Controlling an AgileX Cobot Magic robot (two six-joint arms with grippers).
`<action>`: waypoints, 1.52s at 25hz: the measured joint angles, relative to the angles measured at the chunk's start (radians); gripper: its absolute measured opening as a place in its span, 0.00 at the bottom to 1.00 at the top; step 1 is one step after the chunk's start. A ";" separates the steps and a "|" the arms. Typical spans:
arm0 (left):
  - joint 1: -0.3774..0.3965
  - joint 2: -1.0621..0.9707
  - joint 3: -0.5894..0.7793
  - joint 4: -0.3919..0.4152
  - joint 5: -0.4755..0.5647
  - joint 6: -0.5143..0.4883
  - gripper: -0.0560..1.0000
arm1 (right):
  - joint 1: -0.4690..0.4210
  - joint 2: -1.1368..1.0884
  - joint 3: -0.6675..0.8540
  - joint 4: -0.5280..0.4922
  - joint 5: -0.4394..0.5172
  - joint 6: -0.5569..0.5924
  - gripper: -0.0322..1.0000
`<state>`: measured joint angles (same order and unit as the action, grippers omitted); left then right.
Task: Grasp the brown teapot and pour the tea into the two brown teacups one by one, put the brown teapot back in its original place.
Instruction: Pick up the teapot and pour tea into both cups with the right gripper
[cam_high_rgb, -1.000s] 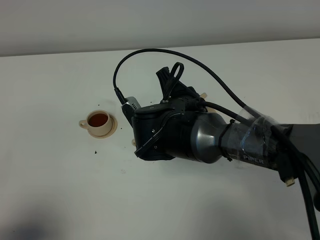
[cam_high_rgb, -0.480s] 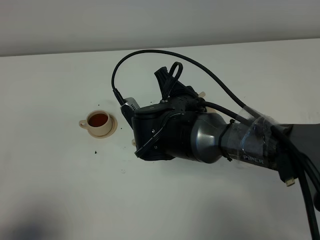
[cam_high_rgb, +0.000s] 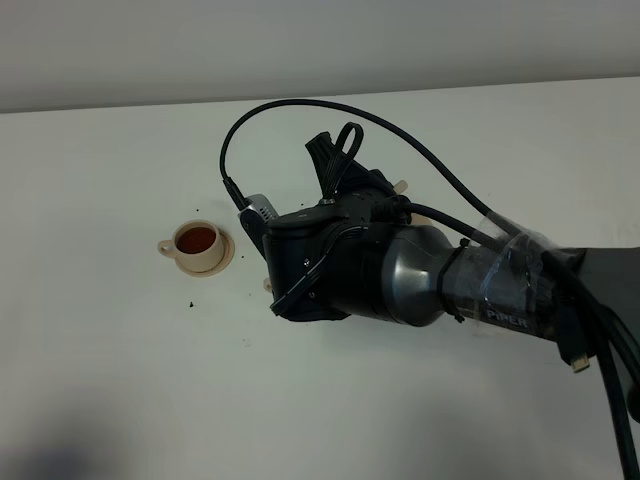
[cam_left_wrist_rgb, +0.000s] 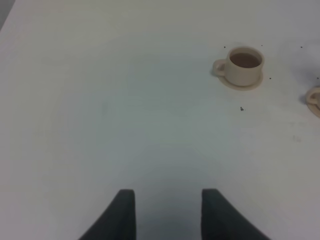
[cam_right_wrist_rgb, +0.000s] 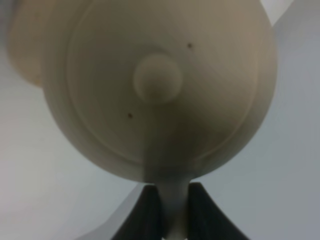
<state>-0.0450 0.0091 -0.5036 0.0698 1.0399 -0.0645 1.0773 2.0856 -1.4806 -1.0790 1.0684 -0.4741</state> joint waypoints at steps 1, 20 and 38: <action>0.000 0.000 0.000 0.000 0.000 0.000 0.39 | 0.000 0.000 0.000 -0.005 0.000 0.000 0.16; 0.000 0.000 0.000 0.000 0.000 0.002 0.39 | 0.000 0.000 0.000 0.048 0.006 0.070 0.16; 0.000 0.000 0.000 0.000 0.000 0.001 0.39 | 0.000 -0.016 -0.155 0.404 0.138 0.203 0.16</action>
<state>-0.0450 0.0091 -0.5036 0.0698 1.0399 -0.0631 1.0773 2.0698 -1.6361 -0.6747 1.2059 -0.2707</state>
